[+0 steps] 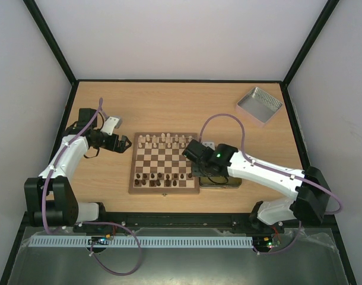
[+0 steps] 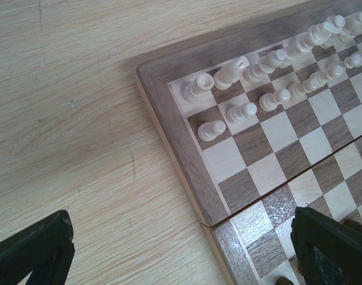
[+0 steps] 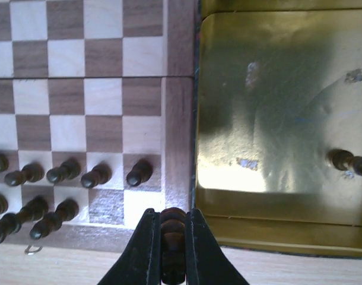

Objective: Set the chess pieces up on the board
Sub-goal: Place the chess piece on the chessboard.

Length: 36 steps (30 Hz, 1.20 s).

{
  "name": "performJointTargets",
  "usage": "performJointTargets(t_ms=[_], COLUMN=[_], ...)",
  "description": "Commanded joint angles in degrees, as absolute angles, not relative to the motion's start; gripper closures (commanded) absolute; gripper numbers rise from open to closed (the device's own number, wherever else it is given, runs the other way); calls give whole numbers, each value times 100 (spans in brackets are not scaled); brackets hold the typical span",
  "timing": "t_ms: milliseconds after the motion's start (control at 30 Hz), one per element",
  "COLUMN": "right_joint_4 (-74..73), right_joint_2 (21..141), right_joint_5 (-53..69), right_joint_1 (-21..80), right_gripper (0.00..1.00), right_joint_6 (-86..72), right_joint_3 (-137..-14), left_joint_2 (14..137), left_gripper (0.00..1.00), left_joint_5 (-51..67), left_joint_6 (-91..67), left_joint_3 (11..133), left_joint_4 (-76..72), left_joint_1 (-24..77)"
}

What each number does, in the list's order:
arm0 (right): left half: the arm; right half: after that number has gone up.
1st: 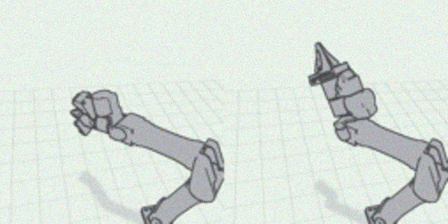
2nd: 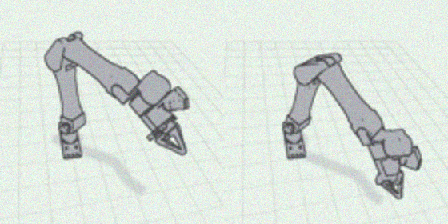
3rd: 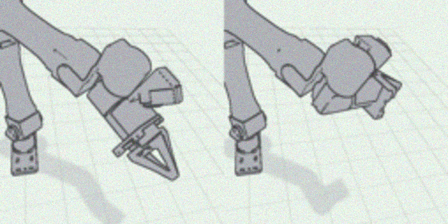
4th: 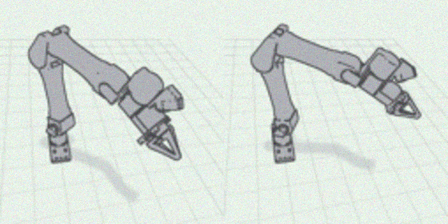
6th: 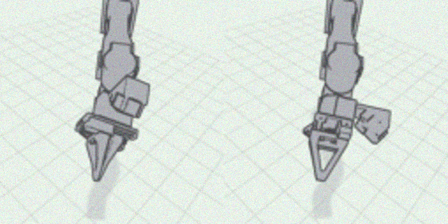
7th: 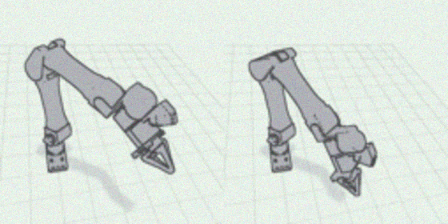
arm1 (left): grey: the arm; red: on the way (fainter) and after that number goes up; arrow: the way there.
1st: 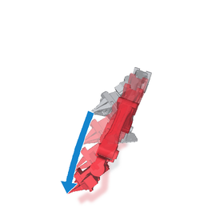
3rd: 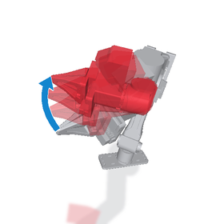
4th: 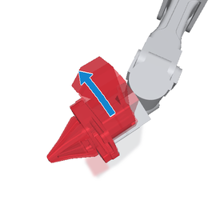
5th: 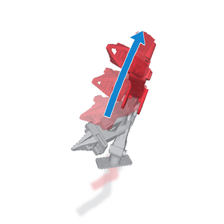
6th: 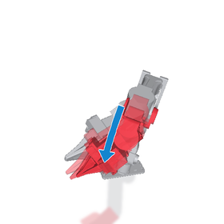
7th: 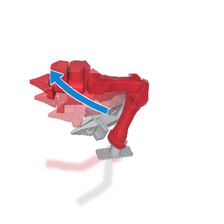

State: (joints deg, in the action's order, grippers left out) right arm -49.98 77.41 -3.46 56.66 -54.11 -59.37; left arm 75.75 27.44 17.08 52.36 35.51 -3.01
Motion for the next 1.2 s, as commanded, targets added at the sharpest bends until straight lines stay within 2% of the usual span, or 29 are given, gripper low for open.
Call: performJointTargets(t_ms=[0,333,700,1167], right_joint_4=[-5383,-5063,-4702,-4438], right_joint_2=[7959,8915,9506,9572], right_joint_5=[-522,-474,-464,-347], right_joint_1=[6170,6944,6943,6665], right_gripper=[98,98,98,98], right_joint_6=[-5920,-6145,-6023,-5830], right_joint_3=[-6266,-6701,-6741,-6571], left_joint_2=[7561,7532,7512,7528], left_gripper=[1,1,1,1], left_joint_5=[2814,2783,2783,2795], left_joint_6=[1714,1697,1688,1701], left_joint_3=[5203,5188,5190,5188], left_joint_4=[3610,3595,3585,3587], left_joint_1=[-272,-272,-281,-281])
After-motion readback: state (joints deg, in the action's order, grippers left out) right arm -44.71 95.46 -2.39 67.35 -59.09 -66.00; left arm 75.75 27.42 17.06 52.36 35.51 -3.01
